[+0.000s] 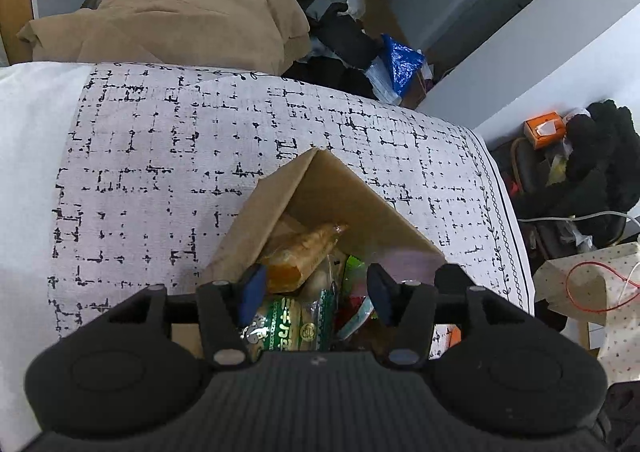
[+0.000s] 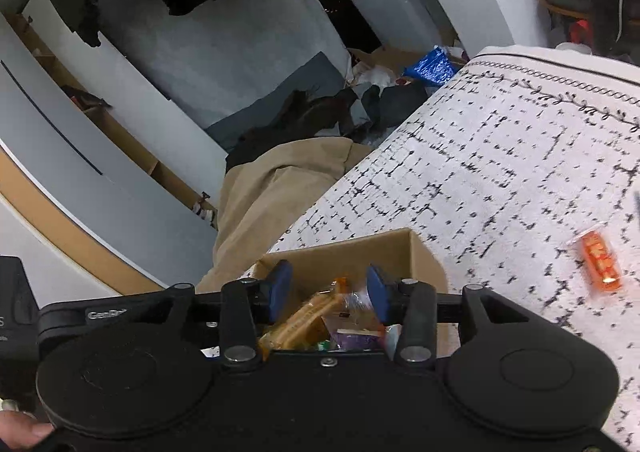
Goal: Organize snacks
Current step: 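Carry the pink packet and bread stick into the box and release both, then move both open tools back over the orange candy and blue packet, then grasp the blue packet with the right tool while the left tool grasps the orange candy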
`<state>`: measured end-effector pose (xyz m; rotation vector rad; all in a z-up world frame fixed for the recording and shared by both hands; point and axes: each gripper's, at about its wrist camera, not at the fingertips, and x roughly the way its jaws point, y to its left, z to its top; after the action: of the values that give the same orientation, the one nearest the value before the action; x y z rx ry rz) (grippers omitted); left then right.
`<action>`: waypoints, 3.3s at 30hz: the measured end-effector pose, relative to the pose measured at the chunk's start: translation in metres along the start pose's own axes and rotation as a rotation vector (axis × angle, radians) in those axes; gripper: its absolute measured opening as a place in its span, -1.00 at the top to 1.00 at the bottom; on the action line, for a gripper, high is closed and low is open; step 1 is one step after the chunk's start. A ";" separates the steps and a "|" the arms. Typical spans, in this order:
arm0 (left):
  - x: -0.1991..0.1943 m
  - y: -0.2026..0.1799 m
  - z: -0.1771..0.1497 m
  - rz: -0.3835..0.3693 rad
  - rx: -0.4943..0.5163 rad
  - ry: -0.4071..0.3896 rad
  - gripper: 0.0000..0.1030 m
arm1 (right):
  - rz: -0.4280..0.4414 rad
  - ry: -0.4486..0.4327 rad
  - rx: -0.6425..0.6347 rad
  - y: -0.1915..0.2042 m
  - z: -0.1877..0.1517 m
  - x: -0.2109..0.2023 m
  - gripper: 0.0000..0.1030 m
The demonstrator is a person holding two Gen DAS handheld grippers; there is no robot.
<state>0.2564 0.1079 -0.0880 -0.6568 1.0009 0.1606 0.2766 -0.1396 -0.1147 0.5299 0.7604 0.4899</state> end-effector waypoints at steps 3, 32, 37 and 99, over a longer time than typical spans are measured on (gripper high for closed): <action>-0.006 0.000 -0.002 0.001 0.004 0.001 -0.17 | -0.019 -0.011 0.004 -0.002 0.000 -0.010 0.18; -0.098 -0.035 -0.060 0.032 0.148 -0.123 -0.94 | -0.165 -0.133 -0.098 -0.016 0.011 -0.149 -0.88; -0.104 -0.043 -0.070 0.022 0.177 -0.127 -1.00 | -0.181 -0.151 -0.107 -0.026 0.017 -0.164 -0.99; 0.087 -0.196 -0.126 0.085 0.256 -0.029 -0.39 | -0.197 0.047 0.244 -0.225 0.055 -0.104 -0.30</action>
<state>0.2934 -0.1362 -0.1202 -0.3783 1.0020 0.1133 0.3026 -0.3868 -0.1651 0.6640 0.9134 0.2277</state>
